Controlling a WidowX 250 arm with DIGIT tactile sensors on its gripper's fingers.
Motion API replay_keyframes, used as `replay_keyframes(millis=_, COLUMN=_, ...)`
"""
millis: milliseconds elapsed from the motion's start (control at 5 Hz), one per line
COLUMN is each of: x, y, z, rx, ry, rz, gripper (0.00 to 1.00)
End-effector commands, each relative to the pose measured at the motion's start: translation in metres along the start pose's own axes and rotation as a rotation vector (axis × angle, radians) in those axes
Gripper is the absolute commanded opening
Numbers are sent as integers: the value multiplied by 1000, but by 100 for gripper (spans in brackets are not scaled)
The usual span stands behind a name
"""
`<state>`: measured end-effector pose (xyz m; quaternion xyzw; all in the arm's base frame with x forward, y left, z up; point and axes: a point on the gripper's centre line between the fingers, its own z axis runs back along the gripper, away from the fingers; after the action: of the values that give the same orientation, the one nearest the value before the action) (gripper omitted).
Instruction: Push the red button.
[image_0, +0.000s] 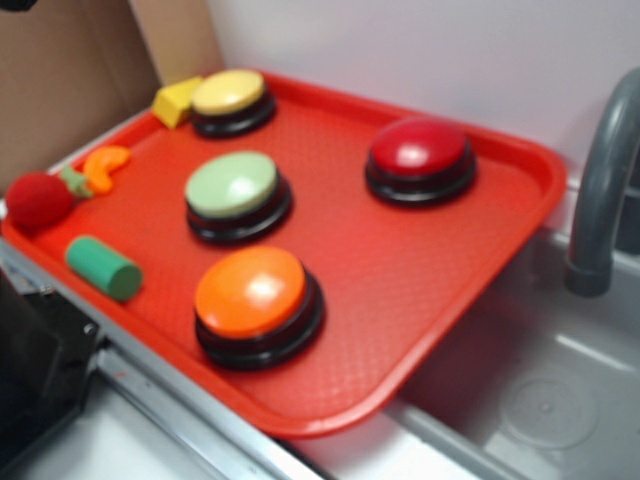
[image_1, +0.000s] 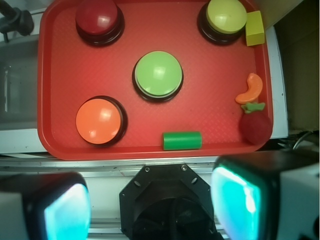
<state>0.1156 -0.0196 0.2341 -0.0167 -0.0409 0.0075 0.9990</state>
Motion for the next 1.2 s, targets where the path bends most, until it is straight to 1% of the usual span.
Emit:
replay_keyframes(millis=0, x=0, y=0, z=0, rx=0, ry=0, rz=0, gripper=100)
replay_keyframes(millis=200, x=38, y=1, z=-34, rx=39, ry=2, rz=-19, gripper=100)
replay_keyframes(millis=400, x=82, y=-18, z=-61, rx=17, ry=-66, rz=-67, gripper=100)
replay_keyframes(millis=600, x=117, y=-50, z=-74, rx=-11, ry=-131, rz=-101, gripper=100)
replay_keyframes(millis=800, x=147, y=-63, z=-95, rx=-70, ry=-105, rz=-144, gripper=100)
replay_keyframes(millis=1000, x=174, y=-79, z=-119, rx=-82, ry=-72, rz=-84, gripper=100)
